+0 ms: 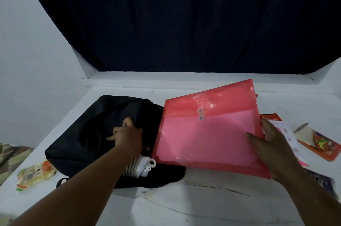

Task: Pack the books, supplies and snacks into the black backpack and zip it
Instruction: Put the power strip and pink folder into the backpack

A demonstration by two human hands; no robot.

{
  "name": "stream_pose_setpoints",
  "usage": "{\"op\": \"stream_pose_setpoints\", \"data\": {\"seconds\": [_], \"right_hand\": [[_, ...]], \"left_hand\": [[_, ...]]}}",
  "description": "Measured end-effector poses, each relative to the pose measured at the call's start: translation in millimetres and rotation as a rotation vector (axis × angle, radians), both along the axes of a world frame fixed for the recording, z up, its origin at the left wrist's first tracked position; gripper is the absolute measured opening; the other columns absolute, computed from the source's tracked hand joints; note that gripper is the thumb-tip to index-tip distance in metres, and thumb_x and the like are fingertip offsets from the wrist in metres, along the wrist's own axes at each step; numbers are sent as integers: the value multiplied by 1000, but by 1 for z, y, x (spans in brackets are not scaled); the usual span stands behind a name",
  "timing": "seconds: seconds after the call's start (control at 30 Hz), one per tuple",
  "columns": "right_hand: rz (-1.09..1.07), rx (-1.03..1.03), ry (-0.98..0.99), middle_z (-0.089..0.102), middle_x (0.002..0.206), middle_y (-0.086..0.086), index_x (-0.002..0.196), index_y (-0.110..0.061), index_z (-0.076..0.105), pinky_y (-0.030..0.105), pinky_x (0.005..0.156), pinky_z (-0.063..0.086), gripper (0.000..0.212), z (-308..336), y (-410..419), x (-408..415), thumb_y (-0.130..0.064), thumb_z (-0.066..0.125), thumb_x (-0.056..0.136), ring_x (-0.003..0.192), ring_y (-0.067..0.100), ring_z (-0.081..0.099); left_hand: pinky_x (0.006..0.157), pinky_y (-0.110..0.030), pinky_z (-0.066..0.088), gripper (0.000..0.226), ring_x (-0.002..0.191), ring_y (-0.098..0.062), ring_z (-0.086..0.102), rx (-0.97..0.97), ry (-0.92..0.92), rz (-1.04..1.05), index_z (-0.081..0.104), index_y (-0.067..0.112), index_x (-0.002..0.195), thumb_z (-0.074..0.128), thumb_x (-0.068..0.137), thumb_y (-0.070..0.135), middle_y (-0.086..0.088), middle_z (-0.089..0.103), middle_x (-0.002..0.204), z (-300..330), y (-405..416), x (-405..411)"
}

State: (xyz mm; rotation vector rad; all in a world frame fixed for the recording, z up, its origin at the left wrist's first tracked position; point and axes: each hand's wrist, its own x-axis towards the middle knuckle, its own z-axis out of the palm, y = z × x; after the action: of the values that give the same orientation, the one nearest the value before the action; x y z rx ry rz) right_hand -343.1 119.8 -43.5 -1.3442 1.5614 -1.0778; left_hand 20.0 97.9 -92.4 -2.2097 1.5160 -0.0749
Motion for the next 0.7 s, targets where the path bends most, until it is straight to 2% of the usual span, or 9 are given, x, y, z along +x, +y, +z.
{"op": "stream_pose_setpoints", "data": {"seconds": [0.17, 0.27, 0.37, 0.43, 0.53, 0.63, 0.7], "right_hand": [[77, 23, 39, 66, 102, -15, 126, -29, 57, 27, 64, 49, 37, 12, -15, -13, -11, 61, 95, 90, 9, 63], [153, 54, 97, 65, 98, -14, 122, -28, 57, 20, 56, 44, 33, 24, -28, -19, -10, 61, 95, 83, 6, 62], [220, 92, 116, 69, 97, -6, 120, -29, 59, 23, 54, 48, 32, 41, -45, -22, -10, 62, 94, 81, 14, 66], [278, 109, 140, 71, 100, -2, 121, -32, 59, 30, 61, 53, 35, 53, -54, -19, -9, 62, 94, 84, 20, 68], [384, 96, 188, 72, 102, -5, 122, -36, 60, 33, 68, 56, 40, 70, -63, -11, -9, 63, 93, 86, 20, 71], [427, 53, 208, 73, 95, -8, 113, -35, 64, 31, 64, 55, 34, 86, -71, 3, -9, 63, 91, 81, 16, 71], [410, 59, 185, 72, 95, -6, 115, -31, 65, 28, 60, 52, 33, 86, -76, 17, -9, 62, 91, 81, 17, 70]], "left_hand": [[84, -72, 50, 44, 104, -47, 47, -7, -118, 78, 54, 15, 139, 51, 101, 36, -23, 24, 125, -7, -6, -11], [89, -72, 48, 39, 110, -45, 46, -2, -114, 83, 52, 10, 139, 40, 103, 14, -21, 26, 132, -2, -8, -16], [87, -66, 52, 40, 113, -44, 44, -9, -64, 47, 52, 17, 141, 42, 102, 16, -16, 25, 135, 6, -6, -9], [87, -57, 55, 39, 114, -39, 46, -29, 4, 13, 55, 22, 138, 49, 100, 23, -13, 23, 136, 13, -4, 0], [84, -42, 54, 40, 111, -36, 51, -84, 33, -24, 57, 18, 136, 54, 97, 28, -13, 26, 137, 31, -2, 8], [81, -43, 52, 42, 109, -36, 54, -121, 48, -31, 57, 15, 135, 56, 96, 29, -12, 29, 135, 46, 1, 9], [80, -43, 52, 40, 108, -36, 54, -129, 58, -39, 59, 16, 133, 57, 95, 30, -12, 31, 134, 52, 4, 8]]}}
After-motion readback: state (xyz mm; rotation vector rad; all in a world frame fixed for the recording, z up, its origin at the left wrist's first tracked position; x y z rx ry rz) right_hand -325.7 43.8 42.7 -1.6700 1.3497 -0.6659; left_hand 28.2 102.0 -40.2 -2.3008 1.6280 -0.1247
